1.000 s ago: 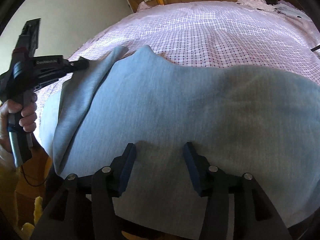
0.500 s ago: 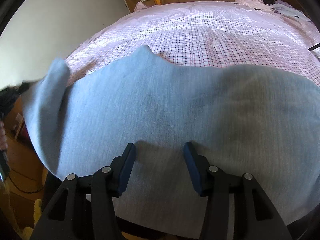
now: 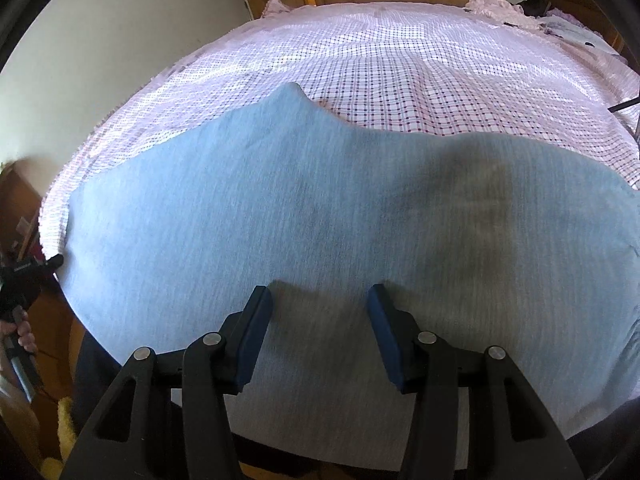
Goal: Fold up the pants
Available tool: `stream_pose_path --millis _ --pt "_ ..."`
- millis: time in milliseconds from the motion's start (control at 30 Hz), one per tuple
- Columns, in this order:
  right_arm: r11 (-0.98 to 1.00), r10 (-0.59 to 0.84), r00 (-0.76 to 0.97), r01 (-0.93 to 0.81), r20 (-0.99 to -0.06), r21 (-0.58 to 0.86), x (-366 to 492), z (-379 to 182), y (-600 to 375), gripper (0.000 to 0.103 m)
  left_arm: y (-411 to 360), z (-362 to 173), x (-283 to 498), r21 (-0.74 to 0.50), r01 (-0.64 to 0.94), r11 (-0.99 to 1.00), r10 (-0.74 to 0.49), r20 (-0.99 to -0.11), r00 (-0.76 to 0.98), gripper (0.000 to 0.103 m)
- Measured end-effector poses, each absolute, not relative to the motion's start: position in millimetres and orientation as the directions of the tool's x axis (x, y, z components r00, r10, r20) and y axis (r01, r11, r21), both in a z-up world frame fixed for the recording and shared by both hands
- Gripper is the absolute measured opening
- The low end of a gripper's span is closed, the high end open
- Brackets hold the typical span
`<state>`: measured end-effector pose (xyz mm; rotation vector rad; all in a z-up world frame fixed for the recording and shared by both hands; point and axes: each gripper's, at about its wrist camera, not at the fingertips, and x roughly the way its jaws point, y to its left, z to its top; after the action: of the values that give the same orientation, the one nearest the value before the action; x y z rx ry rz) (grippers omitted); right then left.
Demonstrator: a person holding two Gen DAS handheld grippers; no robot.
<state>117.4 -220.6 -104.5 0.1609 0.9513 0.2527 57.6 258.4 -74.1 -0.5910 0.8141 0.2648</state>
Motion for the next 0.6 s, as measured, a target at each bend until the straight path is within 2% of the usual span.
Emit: stream_pose_path --millis 200,300,367,600 --pt "0.961 0.275 0.531 -0.15 -0.801 0.23 120 -97 -220 0.045 257 -65 53 -0.312 -0.45 0.836 0.06 -0.765 0.641 0.004" --pt "0.945 0.327 0.524 -0.182 -0.786 0.272 130 -84 -219 0.045 255 -47 51 -0.286 -0.421 0.861 0.077 -0.744 0.664 0.005" --pt "0.944 0.331 0.534 -0.187 -0.778 0.273 139 -76 -218 0.045 252 -36 56 -0.282 -0.374 0.883 0.057 -0.727 0.684 0.016" --pt "0.945 0.326 0.56 -0.176 -0.762 0.276 185 -60 -220 0.045 237 -25 101 -0.272 -0.248 0.93 -0.015 -0.702 0.712 0.036"
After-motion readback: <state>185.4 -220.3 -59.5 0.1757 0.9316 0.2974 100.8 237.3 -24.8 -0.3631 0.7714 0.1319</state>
